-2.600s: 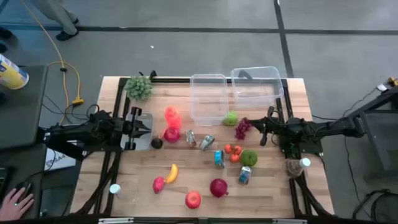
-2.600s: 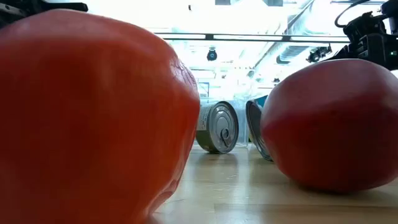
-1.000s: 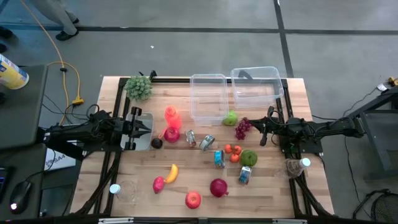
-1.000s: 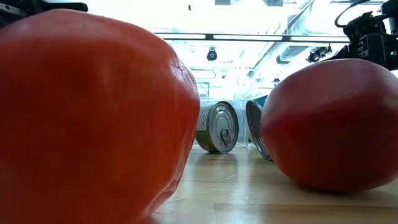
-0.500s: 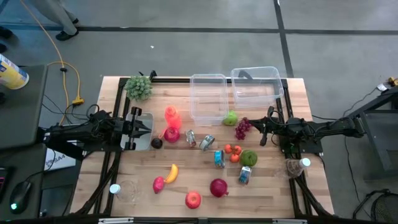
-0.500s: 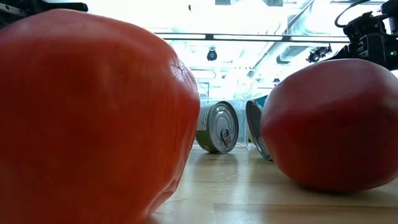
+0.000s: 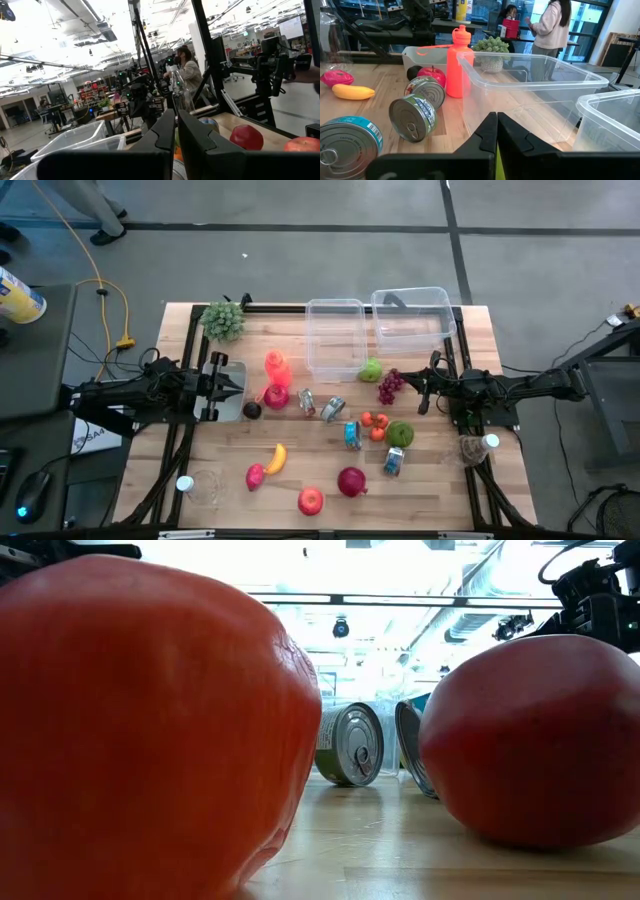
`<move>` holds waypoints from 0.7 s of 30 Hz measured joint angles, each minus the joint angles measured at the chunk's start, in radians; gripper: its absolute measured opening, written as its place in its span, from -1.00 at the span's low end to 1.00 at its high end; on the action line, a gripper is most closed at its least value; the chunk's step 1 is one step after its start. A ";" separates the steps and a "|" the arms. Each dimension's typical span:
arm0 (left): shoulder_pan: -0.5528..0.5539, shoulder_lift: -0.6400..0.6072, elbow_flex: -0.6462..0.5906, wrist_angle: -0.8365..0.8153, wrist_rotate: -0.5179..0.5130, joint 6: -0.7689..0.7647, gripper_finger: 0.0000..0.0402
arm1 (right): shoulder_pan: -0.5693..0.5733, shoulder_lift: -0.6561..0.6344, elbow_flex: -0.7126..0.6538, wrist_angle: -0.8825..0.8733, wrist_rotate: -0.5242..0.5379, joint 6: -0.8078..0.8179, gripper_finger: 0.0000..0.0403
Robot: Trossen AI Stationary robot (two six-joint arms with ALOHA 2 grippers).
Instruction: Pick & Place Food Item
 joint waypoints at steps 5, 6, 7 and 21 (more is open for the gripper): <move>0.000 0.000 0.000 0.000 0.000 0.000 -0.93 | 0.000 0.000 0.000 0.002 0.000 -0.009 -0.99; 0.000 0.000 0.000 0.000 0.000 0.000 -0.93 | 0.000 0.000 0.000 0.002 0.000 -0.008 -0.99; 0.000 0.000 0.000 0.000 0.000 0.000 -0.93 | 0.000 0.000 0.000 0.002 0.000 -0.001 -0.99; 0.000 0.000 0.000 0.001 0.000 0.000 -0.93 | 0.000 0.000 0.000 0.004 -0.036 0.104 -0.99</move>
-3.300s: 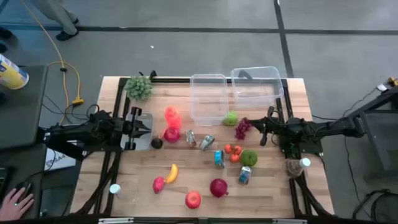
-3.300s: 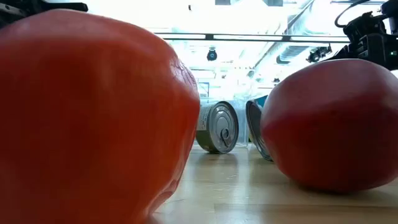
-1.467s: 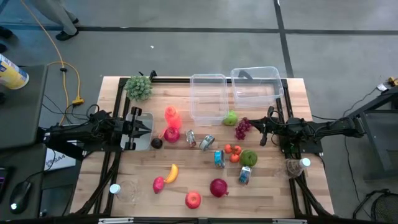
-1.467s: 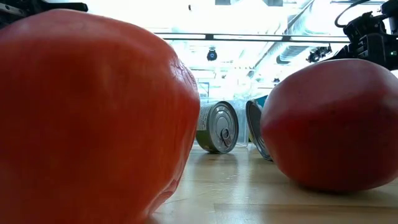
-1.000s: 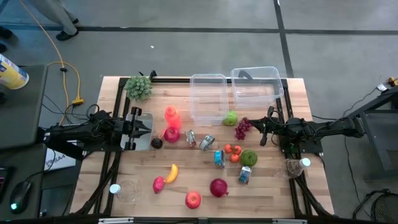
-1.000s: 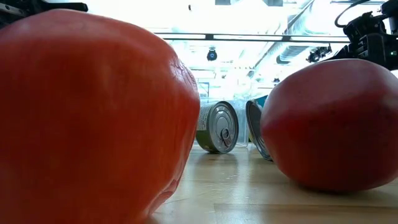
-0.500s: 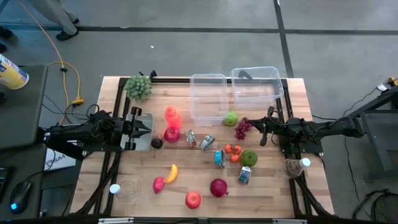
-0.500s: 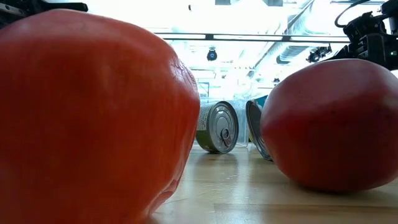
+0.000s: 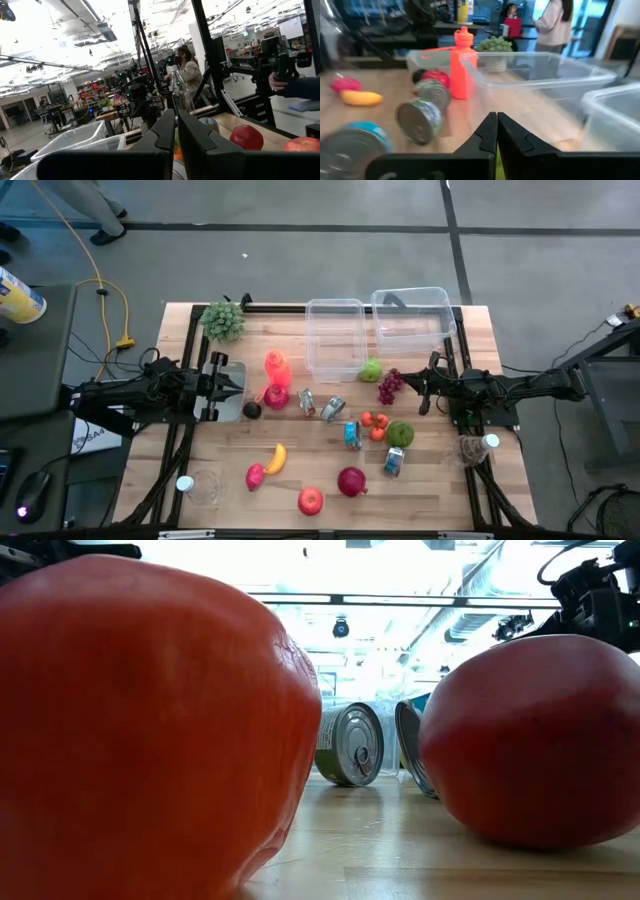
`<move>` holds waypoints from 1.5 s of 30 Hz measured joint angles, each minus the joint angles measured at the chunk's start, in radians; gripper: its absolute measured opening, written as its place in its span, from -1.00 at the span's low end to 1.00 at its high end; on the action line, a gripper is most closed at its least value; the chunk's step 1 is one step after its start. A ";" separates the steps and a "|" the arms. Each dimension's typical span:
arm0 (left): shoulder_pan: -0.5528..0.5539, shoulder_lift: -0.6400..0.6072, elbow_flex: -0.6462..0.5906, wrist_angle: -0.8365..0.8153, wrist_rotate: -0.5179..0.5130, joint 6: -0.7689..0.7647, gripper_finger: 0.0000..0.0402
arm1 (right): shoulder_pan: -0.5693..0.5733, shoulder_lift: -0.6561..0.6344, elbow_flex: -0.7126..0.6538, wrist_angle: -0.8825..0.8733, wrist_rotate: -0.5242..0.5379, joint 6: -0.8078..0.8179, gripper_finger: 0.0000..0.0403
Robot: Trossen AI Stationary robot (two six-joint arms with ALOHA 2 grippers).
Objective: Pick & Place Food Item
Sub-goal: Put the right transparent bottle into the right transparent bin
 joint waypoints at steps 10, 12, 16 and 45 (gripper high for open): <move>0.000 0.000 0.000 0.000 0.000 0.000 -0.93 | 0.000 0.000 0.000 0.110 -0.021 0.020 -0.99; 0.000 0.000 0.000 0.003 -0.001 0.000 -0.93 | 0.000 0.000 0.000 0.142 -0.045 0.049 -0.99; 0.000 0.000 0.000 0.011 -0.005 0.000 -0.93 | 0.000 0.000 0.012 0.165 -0.111 0.044 -0.99; 0.000 0.000 0.000 0.014 -0.003 -0.176 -0.93 | 0.172 0.185 0.841 -0.646 -0.445 0.200 -0.13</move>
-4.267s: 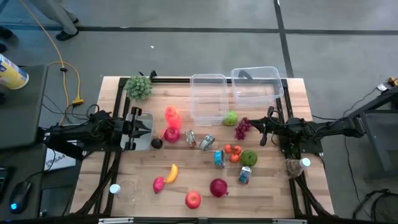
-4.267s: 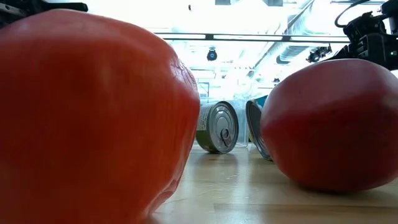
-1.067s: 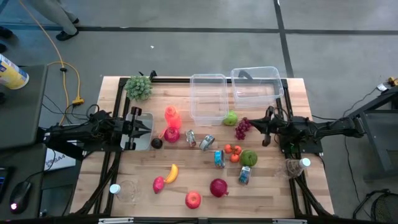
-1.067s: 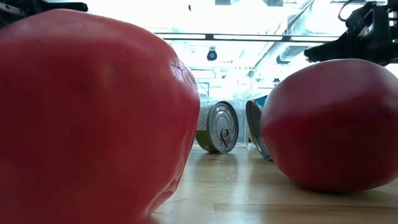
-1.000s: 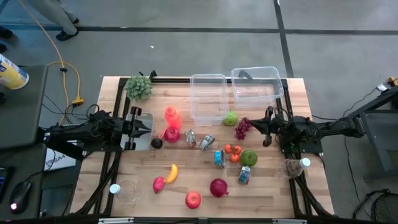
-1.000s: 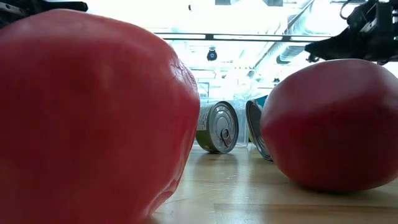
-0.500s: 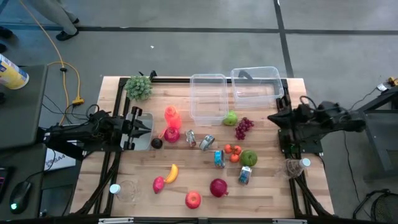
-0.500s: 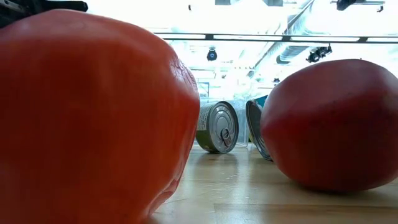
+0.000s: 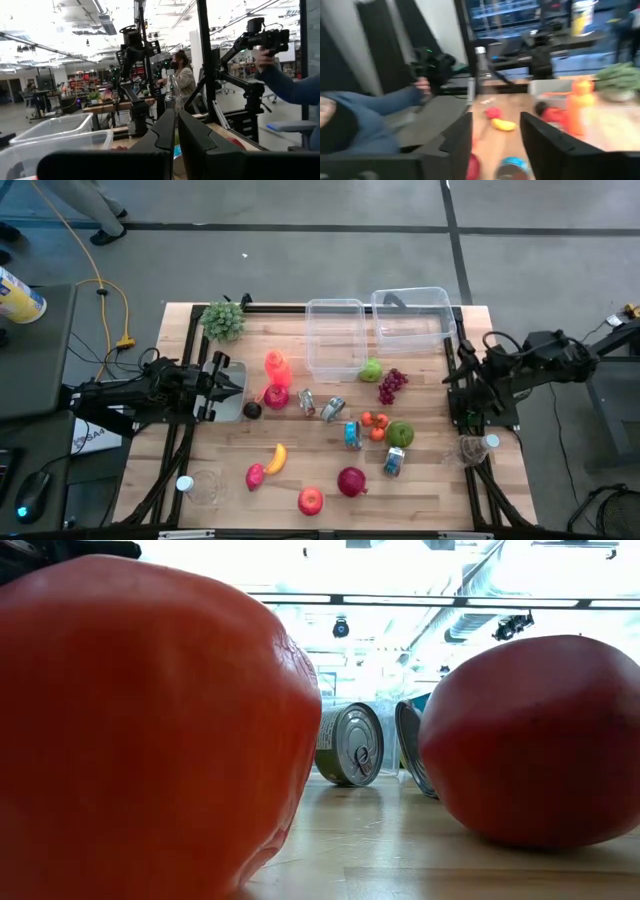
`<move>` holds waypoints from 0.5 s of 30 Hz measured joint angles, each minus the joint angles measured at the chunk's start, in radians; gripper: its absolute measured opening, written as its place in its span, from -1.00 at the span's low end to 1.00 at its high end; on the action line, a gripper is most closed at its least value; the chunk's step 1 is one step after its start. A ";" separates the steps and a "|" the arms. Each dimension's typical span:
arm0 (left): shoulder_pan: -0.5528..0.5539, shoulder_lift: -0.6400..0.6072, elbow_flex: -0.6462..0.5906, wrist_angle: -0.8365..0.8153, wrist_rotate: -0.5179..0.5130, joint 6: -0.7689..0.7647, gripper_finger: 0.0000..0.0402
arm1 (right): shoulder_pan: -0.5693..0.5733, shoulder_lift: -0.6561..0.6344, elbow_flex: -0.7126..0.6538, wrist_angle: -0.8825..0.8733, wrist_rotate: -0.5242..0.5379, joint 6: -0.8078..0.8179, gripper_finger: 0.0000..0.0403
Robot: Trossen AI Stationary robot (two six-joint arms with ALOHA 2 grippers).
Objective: Pick & Place Food Item
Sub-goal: Put the right transparent bottle into the right transparent bin
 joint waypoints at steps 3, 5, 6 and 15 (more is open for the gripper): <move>0.000 0.000 0.000 0.000 0.002 -0.036 -0.93 | 0.000 -0.001 0.000 -0.040 -0.088 0.037 0.07; 0.000 0.000 0.000 0.000 0.003 -0.051 -0.93 | 0.000 0.000 0.000 -0.109 -0.175 0.040 0.16; 0.000 0.000 0.000 0.000 0.004 -0.052 -0.93 | 0.000 0.000 0.000 -0.142 -0.218 0.041 0.19; 0.000 0.000 0.000 0.000 0.005 -0.054 -0.93 | 0.000 -0.005 0.000 -0.316 -0.364 0.190 0.19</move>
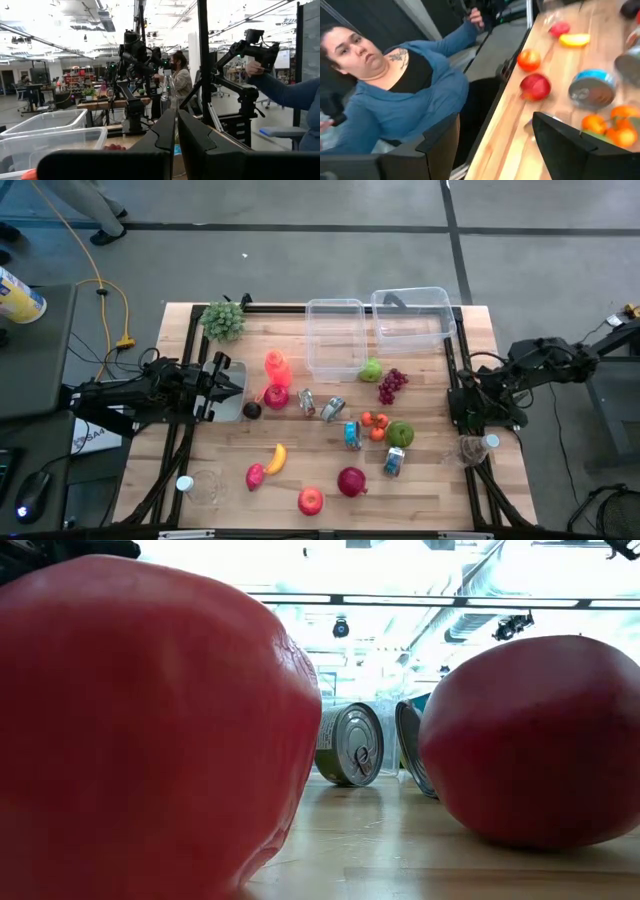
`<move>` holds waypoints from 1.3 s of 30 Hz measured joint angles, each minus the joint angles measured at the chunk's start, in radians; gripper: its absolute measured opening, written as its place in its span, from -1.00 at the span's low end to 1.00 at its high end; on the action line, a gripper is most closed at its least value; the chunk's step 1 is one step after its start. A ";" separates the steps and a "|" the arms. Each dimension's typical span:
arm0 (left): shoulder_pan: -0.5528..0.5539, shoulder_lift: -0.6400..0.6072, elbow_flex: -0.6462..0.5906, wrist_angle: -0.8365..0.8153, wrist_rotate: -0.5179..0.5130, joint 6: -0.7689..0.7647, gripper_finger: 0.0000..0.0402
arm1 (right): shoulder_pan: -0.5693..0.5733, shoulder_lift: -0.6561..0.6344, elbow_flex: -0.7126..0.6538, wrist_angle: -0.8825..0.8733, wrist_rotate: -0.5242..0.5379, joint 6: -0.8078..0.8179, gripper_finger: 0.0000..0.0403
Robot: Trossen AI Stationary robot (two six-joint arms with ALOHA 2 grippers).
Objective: Pick & Place Food Item
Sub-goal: Put the right transparent bottle into the right transparent bin
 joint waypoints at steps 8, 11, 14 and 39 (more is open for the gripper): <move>0.000 0.000 0.000 0.000 -0.001 0.004 -0.93 | 0.000 0.000 0.000 0.009 -0.152 -0.001 0.17; 0.000 0.000 0.000 0.000 -0.023 0.004 -0.93 | 0.000 -0.005 0.000 0.039 -0.226 -0.007 0.17; 0.000 0.000 0.000 0.000 -0.057 -0.004 -0.93 | 0.000 -0.018 0.001 0.024 -0.291 -0.052 0.17; 0.000 0.000 0.000 0.001 -0.079 -0.007 -0.93 | -0.024 -0.127 -0.023 -0.059 -0.226 -0.181 0.17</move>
